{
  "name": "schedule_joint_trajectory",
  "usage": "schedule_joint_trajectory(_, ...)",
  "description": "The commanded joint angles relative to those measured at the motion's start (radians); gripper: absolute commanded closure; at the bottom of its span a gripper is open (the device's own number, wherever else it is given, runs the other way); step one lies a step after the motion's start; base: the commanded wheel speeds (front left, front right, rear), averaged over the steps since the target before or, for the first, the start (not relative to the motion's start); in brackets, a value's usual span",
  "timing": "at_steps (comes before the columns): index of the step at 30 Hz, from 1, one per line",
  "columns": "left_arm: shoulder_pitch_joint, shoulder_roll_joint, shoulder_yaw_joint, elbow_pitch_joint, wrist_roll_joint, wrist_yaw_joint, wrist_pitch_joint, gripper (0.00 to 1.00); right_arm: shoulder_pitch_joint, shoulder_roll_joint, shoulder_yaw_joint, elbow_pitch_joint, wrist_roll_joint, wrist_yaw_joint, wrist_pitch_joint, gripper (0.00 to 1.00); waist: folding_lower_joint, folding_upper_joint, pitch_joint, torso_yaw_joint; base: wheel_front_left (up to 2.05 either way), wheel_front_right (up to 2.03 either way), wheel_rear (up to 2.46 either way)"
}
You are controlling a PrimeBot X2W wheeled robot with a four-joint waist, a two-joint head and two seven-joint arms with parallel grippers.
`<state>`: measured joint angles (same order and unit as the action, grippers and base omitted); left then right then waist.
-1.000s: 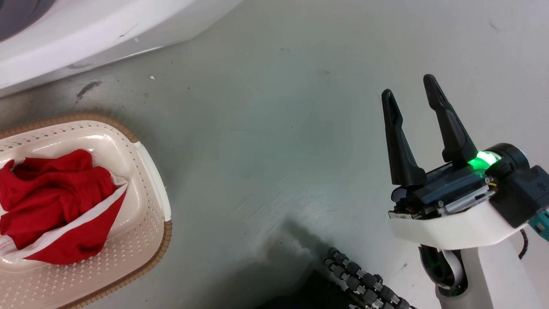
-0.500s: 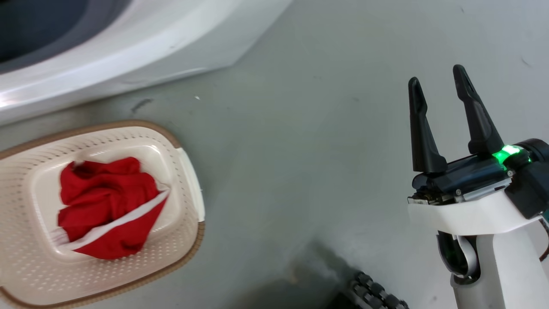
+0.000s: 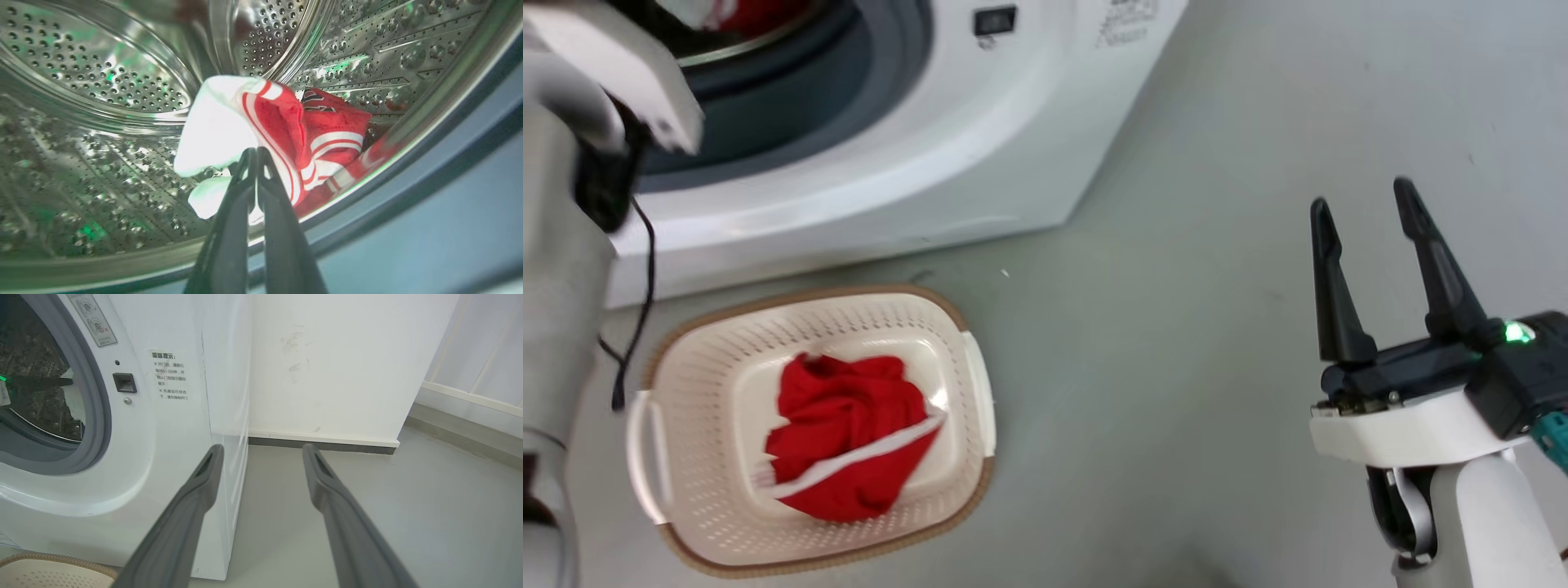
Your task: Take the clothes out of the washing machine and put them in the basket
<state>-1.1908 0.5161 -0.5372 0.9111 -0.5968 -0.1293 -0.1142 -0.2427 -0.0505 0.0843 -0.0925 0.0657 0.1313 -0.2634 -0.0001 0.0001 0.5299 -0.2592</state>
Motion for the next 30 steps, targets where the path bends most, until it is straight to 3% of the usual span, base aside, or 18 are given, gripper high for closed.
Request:
schedule_joint_trajectory(1, 0.058, -0.016, -0.009, -0.004, 0.001, 0.000, -0.040, 1.00, 0.025, 0.001, -0.007, 0.011, -0.014, -0.001, -0.002, 0.00, 0.0001, -0.0001, -0.090, 0.063, 0.00, 0.00, 0.00)
schedule_joint_trajectory(5, 0.151, -0.032, -0.024, -0.034, 0.011, 0.012, -0.103, 1.00, 0.053, 0.001, -0.020, 0.022, -0.024, -0.001, -0.002, 0.00, 0.0001, -0.0001, -0.152, 0.093, 0.00, 0.00, 0.00)
schedule_joint_trajectory(12, 0.323, -0.026, -0.026, -0.195, 0.051, 0.078, -0.149, 1.00, 0.092, 0.001, -0.025, 0.042, -0.032, -0.001, -0.002, 0.00, 0.0001, -0.0001, -0.255, 0.128, 0.00, 0.00, 0.00)
schedule_joint_trajectory(22, 0.567, 0.028, 0.079, -0.664, 0.108, 0.221, -0.153, 1.00, 0.131, 0.001, -0.047, 0.052, -0.037, -0.001, -0.002, 0.00, 0.0001, -0.0001, -0.347, 0.171, 0.00, 0.00, 0.00)
schedule_joint_trajectory(30, 0.689, 0.079, 0.130, -0.967, 0.148, 0.297, -0.151, 1.00, 0.148, 0.001, -0.057, 0.058, -0.046, -0.001, -0.002, 0.00, 0.0001, -0.0001, -0.388, 0.198, 0.00, 0.00, 0.00)
